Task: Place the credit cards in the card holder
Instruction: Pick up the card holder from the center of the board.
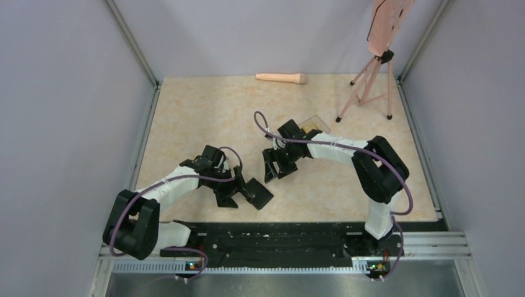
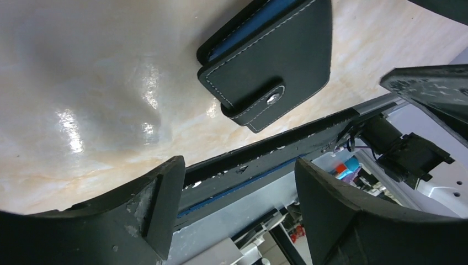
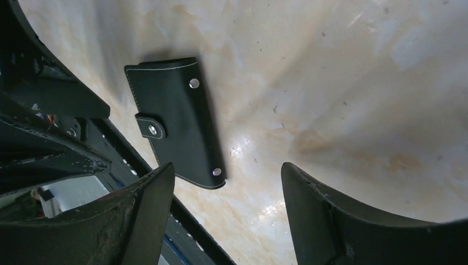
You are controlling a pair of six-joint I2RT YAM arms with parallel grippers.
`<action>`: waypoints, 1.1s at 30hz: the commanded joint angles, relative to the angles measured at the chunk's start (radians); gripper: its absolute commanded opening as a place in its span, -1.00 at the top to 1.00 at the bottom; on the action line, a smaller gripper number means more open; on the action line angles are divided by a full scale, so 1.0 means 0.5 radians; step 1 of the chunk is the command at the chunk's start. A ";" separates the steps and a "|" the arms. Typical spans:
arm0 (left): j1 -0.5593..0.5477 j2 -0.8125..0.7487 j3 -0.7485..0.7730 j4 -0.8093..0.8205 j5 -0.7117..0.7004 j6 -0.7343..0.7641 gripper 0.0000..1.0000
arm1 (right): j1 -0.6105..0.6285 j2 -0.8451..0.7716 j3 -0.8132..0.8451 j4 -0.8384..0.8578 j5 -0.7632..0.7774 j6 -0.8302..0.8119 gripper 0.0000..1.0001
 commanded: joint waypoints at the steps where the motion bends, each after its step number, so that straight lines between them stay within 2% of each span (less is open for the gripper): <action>1: 0.021 0.027 -0.102 0.262 0.131 -0.130 -0.54 | 0.081 0.149 0.137 0.091 -0.125 -0.023 -0.41; 4: 0.045 0.077 -0.157 0.317 0.078 -0.139 -0.50 | 0.116 0.266 0.168 0.090 -0.134 -0.016 -0.39; 11: 0.094 0.292 -0.224 0.639 0.146 -0.232 -0.21 | 0.117 0.401 0.179 0.132 -0.327 -0.007 -0.36; 18: 0.107 0.433 -0.214 0.804 0.158 -0.279 -0.12 | 0.117 0.439 0.139 0.315 -0.680 0.080 -0.26; 24: 0.133 0.451 -0.218 0.879 0.187 -0.286 -0.06 | 0.072 0.375 0.123 0.504 -0.886 0.246 -0.08; 28: 0.156 0.387 -0.221 0.895 0.176 -0.274 0.06 | 0.028 0.343 0.067 0.760 -1.033 0.463 0.28; 30: 0.168 0.356 -0.224 0.911 0.181 -0.267 0.11 | 0.026 0.357 0.083 0.764 -1.059 0.480 0.43; 33: 0.174 0.309 -0.216 0.930 0.188 -0.258 0.17 | 0.027 0.373 0.132 0.675 -1.039 0.434 0.54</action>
